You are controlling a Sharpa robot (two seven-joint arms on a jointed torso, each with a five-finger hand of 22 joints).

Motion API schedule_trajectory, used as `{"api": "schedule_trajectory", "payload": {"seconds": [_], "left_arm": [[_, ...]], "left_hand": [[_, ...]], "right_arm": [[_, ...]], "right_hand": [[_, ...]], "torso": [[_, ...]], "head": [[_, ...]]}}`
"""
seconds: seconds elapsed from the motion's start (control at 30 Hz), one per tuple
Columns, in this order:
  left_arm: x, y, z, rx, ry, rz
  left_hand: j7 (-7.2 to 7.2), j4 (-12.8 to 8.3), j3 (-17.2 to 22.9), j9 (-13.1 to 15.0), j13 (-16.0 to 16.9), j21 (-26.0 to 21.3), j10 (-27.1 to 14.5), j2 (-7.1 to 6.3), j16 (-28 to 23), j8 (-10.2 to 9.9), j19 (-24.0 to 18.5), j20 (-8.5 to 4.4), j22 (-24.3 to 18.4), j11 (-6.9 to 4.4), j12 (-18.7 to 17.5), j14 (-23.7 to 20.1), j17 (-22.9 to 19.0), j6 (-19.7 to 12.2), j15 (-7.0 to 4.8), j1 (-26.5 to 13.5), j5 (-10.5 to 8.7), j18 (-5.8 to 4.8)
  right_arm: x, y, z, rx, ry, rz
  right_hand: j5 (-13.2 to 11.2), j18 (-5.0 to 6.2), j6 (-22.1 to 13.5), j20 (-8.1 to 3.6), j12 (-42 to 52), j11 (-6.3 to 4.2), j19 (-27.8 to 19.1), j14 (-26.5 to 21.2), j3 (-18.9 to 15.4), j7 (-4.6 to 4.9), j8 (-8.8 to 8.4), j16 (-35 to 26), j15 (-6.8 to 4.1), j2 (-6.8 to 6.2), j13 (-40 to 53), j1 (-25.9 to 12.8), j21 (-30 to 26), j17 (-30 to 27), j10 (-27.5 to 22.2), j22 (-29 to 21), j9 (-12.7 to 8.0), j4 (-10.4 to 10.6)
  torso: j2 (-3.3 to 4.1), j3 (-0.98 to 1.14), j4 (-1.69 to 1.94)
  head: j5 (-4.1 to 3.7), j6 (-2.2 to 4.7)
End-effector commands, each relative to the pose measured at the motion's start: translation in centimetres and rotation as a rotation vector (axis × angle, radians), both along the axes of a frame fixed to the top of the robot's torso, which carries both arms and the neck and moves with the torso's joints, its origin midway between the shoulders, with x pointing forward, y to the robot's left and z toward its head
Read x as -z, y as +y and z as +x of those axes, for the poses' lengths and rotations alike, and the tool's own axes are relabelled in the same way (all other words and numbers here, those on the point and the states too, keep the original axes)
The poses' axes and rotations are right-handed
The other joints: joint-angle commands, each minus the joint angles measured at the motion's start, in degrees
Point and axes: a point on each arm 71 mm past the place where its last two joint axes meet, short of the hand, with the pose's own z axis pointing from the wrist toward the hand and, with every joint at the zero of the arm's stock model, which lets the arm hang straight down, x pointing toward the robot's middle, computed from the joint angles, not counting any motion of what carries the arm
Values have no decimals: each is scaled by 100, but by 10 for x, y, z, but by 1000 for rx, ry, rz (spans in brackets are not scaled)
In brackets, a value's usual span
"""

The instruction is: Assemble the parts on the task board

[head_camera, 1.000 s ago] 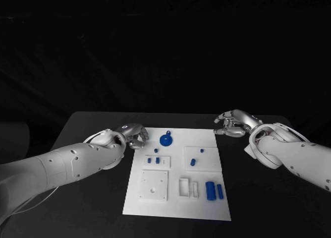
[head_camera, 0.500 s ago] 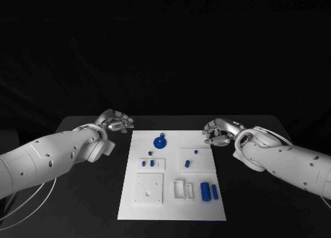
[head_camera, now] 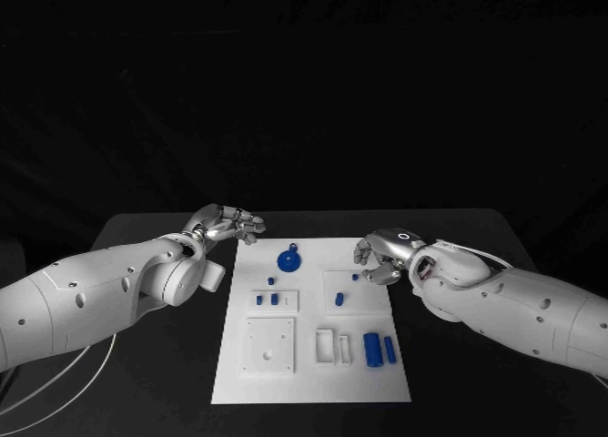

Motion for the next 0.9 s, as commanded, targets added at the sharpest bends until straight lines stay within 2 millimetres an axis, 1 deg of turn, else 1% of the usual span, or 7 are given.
{"api": "schedule_trajectory", "payload": {"seconds": [0.03,0.13,0.3,0.53,0.6,0.63,0.9], "left_arm": [[-3,-7,-2,55,-12,-68],[-4,-9,-3,59,-13,-73],[-4,-10,-4,63,-12,-80],[-4,-12,-5,68,-9,-91],[-4,-12,-6,67,-9,-92],[-4,-12,-6,68,-9,-93],[-4,-11,-6,66,-5,-97]], "left_hand": [[13,-13,-13,7,-6,-39,14,23,-53,16,-14,39,-11,-8,25,-9,-13,-39,36,-28,-9,-92],[15,-38,-27,7,-10,-112,21,36,-243,27,-63,105,-30,-10,23,-98,-53,-46,108,10,-11,-73],[15,-40,-33,7,-12,-123,24,40,-276,32,-62,115,-31,-11,23,-87,-53,-47,115,19,-10,-64],[19,-36,-65,4,-18,-150,18,37,-372,37,-59,139,-29,-7,17,-81,-52,-58,137,18,-12,-47],[21,-35,-71,3,-20,-154,15,35,-385,38,-59,143,-28,-5,15,-80,-51,-59,140,14,-11,-45],[23,-34,-77,2,-21,-158,12,32,-397,38,-59,146,-28,-4,13,-79,-50,-61,142,10,-12,-43],[29,-32,-96,-2,-26,-172,2,27,-439,37,-60,156,-25,1,9,-76,-44,-74,151,-2,-12,-36]], "right_arm": [[6,6,-2,-8,-34,-91],[11,11,-4,-13,-33,-111],[16,15,-3,-3,-48,-129],[22,17,-2,11,-66,-144],[23,19,-3,12,-74,-146],[23,19,-3,13,-77,-146],[27,24,-3,8,-73,-164]], "right_hand": [[-39,397,41,2,-39,0,50,69,57,-9,25,29,9,-24,-21,32,36,-9,42,-6,-6,4],[-84,397,52,6,-128,6,103,112,134,-11,18,46,14,-64,-81,59,40,-38,86,-20,-16,28],[-116,397,55,7,-217,13,139,140,177,-9,7,59,20,-94,-140,63,40,-67,121,-31,-27,42],[-239,397,42,0,-394,34,202,183,313,4,-25,77,39,-199,-257,98,27,-127,172,-62,-60,104],[-260,397,38,-1,-422,36,210,189,332,6,-31,82,42,-220,-277,102,25,-136,182,-66,-66,116],[-263,397,38,-2,-429,37,212,190,338,7,-32,83,42,-224,-282,104,24,-139,185,-67,-67,119],[-359,397,57,-7,-510,38,240,205,415,4,-34,95,43,-281,-341,114,17,-174,244,-82,-81,189]], "torso": [[4,9,4],[5,4,5],[6,5,9],[7,0,5],[8,5,2],[9,2,4],[5,9,3]], "head": [[-27,-5],[-6,-4],[-1,-13],[30,-19],[37,-27],[38,-23],[67,-37]]}}
